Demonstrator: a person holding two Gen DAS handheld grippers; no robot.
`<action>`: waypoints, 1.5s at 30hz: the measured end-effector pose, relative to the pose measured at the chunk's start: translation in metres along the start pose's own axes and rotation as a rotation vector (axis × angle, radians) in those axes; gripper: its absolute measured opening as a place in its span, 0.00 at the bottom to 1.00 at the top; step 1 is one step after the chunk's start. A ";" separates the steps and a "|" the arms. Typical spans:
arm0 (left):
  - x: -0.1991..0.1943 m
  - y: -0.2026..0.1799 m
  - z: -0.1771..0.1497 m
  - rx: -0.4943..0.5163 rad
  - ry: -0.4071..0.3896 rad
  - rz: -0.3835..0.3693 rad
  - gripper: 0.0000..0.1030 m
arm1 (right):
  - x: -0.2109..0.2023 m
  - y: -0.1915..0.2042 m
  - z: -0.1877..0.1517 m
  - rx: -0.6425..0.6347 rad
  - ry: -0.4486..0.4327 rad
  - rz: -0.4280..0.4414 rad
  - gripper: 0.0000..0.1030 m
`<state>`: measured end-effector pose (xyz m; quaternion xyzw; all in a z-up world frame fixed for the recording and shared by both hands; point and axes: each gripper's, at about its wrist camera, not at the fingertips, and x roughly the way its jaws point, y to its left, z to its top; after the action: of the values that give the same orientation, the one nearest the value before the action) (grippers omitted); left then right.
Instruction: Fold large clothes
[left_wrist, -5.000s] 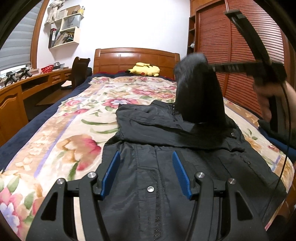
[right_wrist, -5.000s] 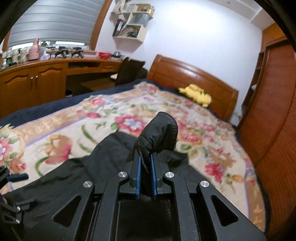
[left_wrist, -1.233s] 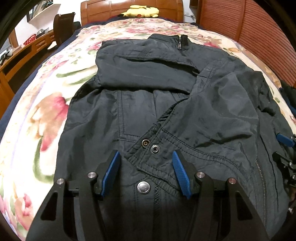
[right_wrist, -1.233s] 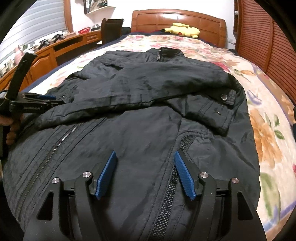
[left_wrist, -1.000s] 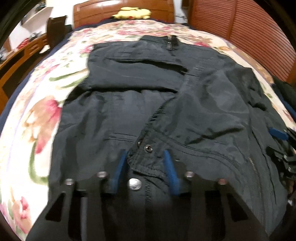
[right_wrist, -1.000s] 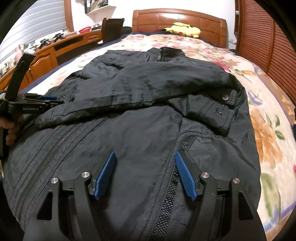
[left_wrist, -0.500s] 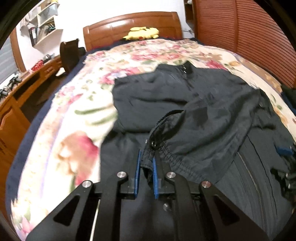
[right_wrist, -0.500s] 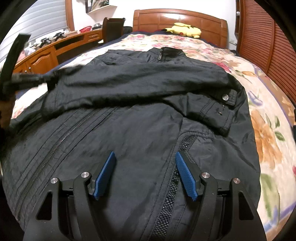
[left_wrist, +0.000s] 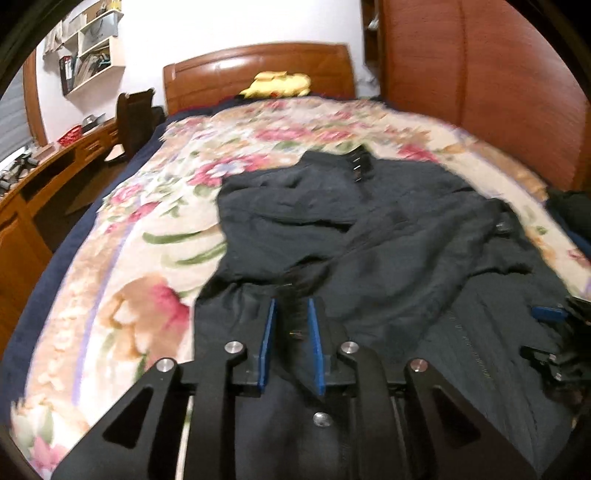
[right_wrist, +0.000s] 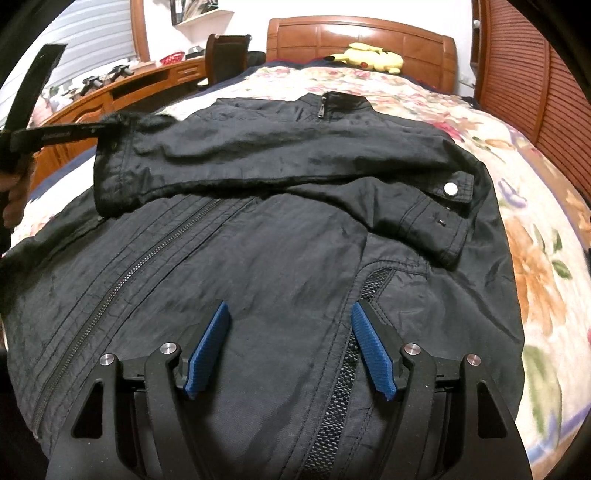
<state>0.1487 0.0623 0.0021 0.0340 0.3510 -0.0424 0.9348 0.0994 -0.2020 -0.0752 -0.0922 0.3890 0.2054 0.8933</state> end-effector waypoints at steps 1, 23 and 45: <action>-0.005 -0.001 -0.003 0.001 -0.011 -0.007 0.26 | 0.001 -0.001 0.001 -0.001 0.000 0.000 0.69; -0.092 -0.006 -0.064 -0.043 -0.161 -0.037 0.57 | -0.002 0.000 0.002 -0.018 -0.006 -0.029 0.69; -0.123 0.021 -0.137 -0.039 -0.116 0.069 0.57 | -0.082 0.004 -0.030 -0.010 -0.158 -0.116 0.69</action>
<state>-0.0313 0.1028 -0.0192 0.0252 0.2956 -0.0050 0.9550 0.0274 -0.2327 -0.0356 -0.1028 0.3102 0.1618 0.9312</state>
